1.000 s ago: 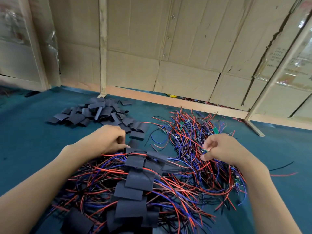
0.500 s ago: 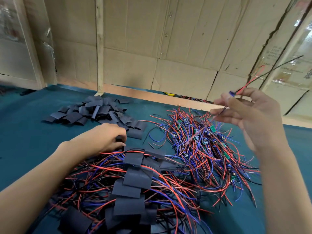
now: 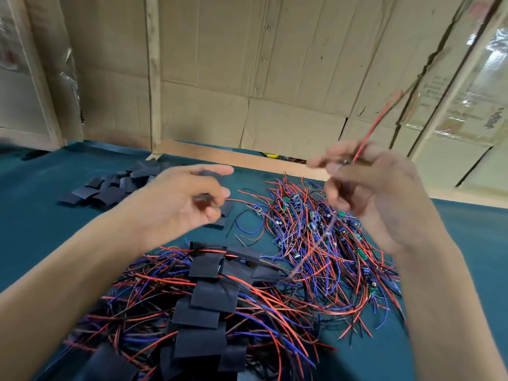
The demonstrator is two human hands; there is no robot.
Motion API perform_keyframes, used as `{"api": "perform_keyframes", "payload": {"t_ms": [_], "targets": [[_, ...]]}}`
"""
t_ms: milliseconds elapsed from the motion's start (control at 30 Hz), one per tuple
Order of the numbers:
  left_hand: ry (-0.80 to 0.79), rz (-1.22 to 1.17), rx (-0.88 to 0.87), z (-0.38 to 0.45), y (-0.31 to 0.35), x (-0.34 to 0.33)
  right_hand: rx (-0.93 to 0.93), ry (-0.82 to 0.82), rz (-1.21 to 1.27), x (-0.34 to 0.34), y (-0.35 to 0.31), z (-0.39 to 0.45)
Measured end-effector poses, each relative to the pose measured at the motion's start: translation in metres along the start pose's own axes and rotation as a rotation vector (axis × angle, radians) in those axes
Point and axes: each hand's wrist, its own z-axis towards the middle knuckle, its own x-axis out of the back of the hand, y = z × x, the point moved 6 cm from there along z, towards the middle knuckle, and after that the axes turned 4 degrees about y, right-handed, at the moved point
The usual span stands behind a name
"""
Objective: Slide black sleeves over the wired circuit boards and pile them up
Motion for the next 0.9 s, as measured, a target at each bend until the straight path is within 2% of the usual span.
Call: {"api": "perform_keyframes", "payload": {"t_ms": [67, 133, 200, 267, 400, 633, 767, 900], "targets": [[-0.076, -0.14, 0.11, -0.007, -0.006, -0.015, -0.085, -0.06, -0.181, -0.006, 0.01, -0.002], [-0.128, -0.239, 0.186, -0.014, -0.009, -0.024, -0.214, -0.128, -0.228, -0.012, 0.02, -0.005], [-0.138, -0.255, 0.217, -0.019, -0.012, -0.027, -0.324, -0.208, -0.206, -0.019, 0.025, -0.008], [-0.14, -0.221, 0.206, -0.022, -0.012, -0.028, -0.356, -0.242, -0.247, -0.023, 0.028, -0.011], [-0.183, -0.164, 0.154, -0.026, -0.004, -0.031, -0.304, -0.236, -0.336, -0.028, 0.029, -0.012], [-0.168, 0.076, 0.041, -0.028, 0.007, -0.033, -0.077, -0.221, -0.259, -0.026, 0.016, -0.01], [-0.165, 0.069, -0.041, -0.027, 0.005, -0.041, -0.004, -0.209, -0.31, -0.023, 0.009, -0.011], [-0.334, 0.111, -0.084, -0.032, 0.002, -0.048, 0.021, -0.269, -0.34, -0.026, 0.007, -0.013]]}}
